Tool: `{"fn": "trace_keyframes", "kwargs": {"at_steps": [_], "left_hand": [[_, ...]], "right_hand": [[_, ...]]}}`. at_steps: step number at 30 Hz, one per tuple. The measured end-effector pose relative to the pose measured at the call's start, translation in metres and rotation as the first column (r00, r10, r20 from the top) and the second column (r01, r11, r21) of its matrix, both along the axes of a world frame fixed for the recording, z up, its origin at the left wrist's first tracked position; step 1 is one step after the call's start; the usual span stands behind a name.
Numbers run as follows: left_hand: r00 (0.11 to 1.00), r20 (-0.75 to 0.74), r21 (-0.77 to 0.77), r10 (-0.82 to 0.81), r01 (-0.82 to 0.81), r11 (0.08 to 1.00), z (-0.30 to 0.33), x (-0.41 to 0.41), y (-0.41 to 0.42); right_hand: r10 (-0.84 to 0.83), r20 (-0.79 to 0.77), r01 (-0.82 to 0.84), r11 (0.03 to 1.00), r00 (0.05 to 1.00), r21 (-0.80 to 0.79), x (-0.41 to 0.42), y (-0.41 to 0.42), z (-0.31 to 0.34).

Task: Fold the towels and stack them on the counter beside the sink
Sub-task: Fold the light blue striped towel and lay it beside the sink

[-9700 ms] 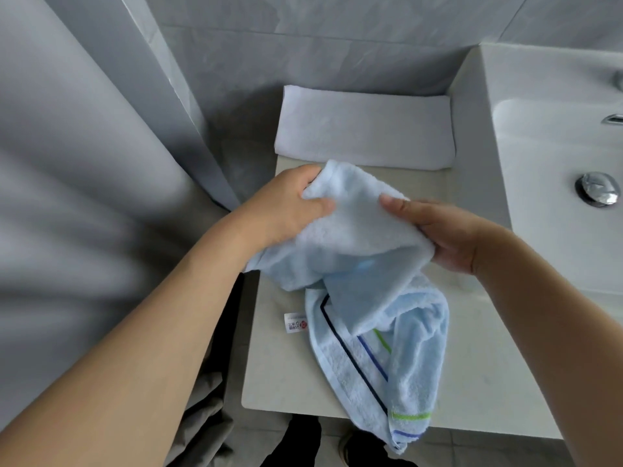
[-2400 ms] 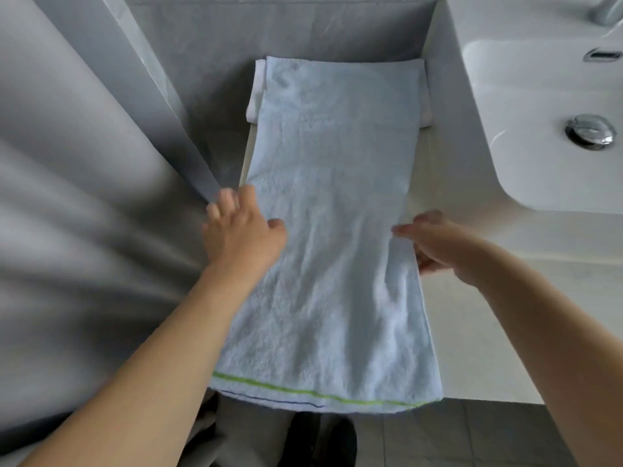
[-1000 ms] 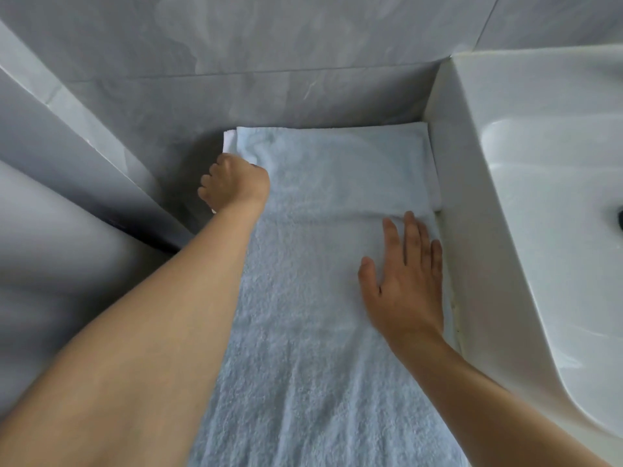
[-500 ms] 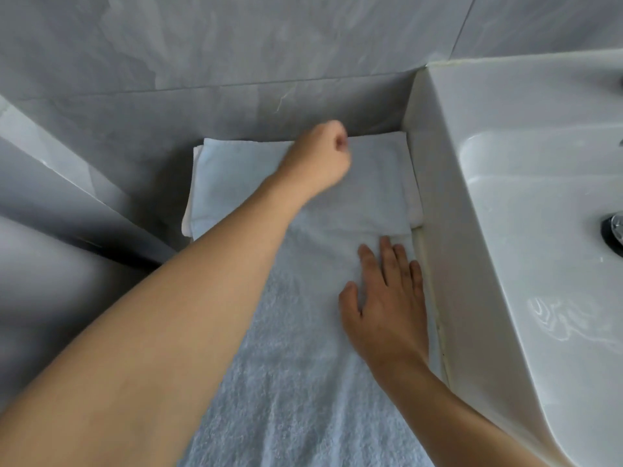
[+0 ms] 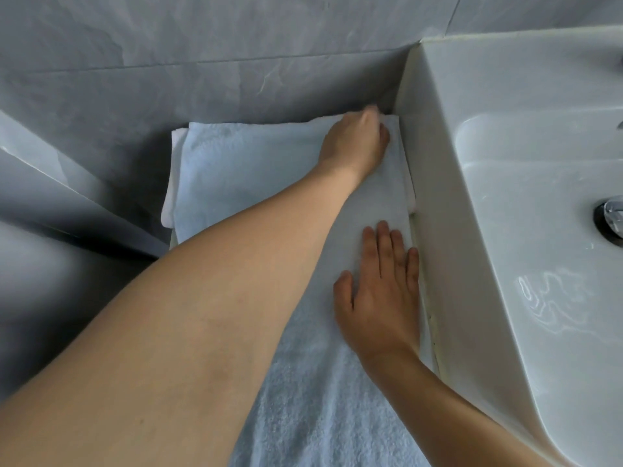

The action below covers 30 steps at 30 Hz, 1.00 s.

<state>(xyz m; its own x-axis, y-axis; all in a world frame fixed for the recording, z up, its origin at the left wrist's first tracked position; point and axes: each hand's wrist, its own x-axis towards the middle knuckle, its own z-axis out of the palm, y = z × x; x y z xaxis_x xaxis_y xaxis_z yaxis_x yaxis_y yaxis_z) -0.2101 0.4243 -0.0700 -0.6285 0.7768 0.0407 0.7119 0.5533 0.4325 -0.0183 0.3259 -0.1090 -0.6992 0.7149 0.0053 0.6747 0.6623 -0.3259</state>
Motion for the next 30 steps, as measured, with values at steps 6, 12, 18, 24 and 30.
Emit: {"fn": "trace_keyframes", "kwargs": {"at_steps": [6, 12, 18, 24, 30], "left_hand": [[0.996, -0.070, 0.110, -0.058, 0.065, 0.992, 0.004, 0.017, -0.062], [0.993, -0.060, -0.156, 0.105, -0.113, 0.981, -0.017, 0.086, -0.237], [0.984, -0.165, -0.430, 0.066, -0.132, 0.893, -0.045, 0.087, -0.275], [0.982, -0.165, -0.374, 0.093, -0.149, 0.915, -0.049, 0.087, -0.271], [0.978, -0.178, -0.323, 0.113, -0.166, 0.932, -0.055, 0.087, -0.270]], "right_hand": [[0.004, 0.093, -0.005, 1.000, 0.996, 0.012, -0.002, 0.002, -0.003], [0.004, 0.135, -0.004, 1.000, 0.991, 0.001, -0.004, 0.003, 0.000], [0.017, 0.147, -0.021, 0.999, 0.989, 0.029, -0.004, 0.004, -0.003], [0.059, 0.147, -0.064, 0.997, 0.987, 0.033, -0.005, 0.010, -0.002], [0.167, 0.028, -0.168, 0.984, 0.986, 0.055, 0.031, -0.022, 0.019]]}}
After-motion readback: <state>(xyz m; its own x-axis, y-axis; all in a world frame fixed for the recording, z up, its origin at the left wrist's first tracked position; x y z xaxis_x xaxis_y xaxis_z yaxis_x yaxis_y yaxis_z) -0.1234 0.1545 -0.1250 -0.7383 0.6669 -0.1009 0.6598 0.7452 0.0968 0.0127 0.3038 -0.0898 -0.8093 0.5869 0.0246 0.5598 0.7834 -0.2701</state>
